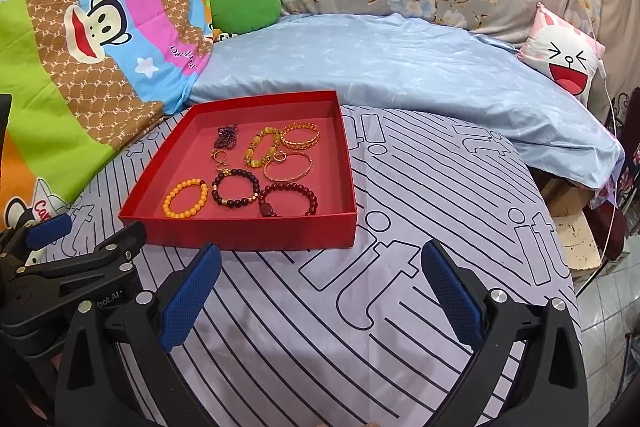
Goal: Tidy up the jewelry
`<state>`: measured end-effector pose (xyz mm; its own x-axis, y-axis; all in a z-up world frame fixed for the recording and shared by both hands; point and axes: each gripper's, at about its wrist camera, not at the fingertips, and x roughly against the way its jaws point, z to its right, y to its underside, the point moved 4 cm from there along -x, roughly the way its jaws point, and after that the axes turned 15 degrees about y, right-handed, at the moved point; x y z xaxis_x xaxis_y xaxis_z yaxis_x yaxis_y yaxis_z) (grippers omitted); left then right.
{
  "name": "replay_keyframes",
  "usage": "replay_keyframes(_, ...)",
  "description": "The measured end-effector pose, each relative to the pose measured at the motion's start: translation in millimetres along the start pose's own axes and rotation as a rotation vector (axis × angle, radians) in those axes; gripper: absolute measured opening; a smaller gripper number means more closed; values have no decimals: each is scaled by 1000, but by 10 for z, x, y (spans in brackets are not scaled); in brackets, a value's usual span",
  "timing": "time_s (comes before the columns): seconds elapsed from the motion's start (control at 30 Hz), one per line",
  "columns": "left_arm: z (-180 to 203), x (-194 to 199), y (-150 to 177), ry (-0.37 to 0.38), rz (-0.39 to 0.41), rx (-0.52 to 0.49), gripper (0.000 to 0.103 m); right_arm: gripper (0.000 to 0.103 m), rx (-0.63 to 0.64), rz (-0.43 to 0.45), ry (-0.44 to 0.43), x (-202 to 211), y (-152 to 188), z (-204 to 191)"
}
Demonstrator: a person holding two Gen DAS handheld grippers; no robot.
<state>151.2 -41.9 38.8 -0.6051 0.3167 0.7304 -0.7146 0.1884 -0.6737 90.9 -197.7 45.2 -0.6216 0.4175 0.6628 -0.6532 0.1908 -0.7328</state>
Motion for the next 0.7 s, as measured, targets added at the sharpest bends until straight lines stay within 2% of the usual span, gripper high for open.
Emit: replay_keyframes(0.7,-26,-123,-33,1,-23,9,89,97,-2,-21,-1,-115,-21,-31)
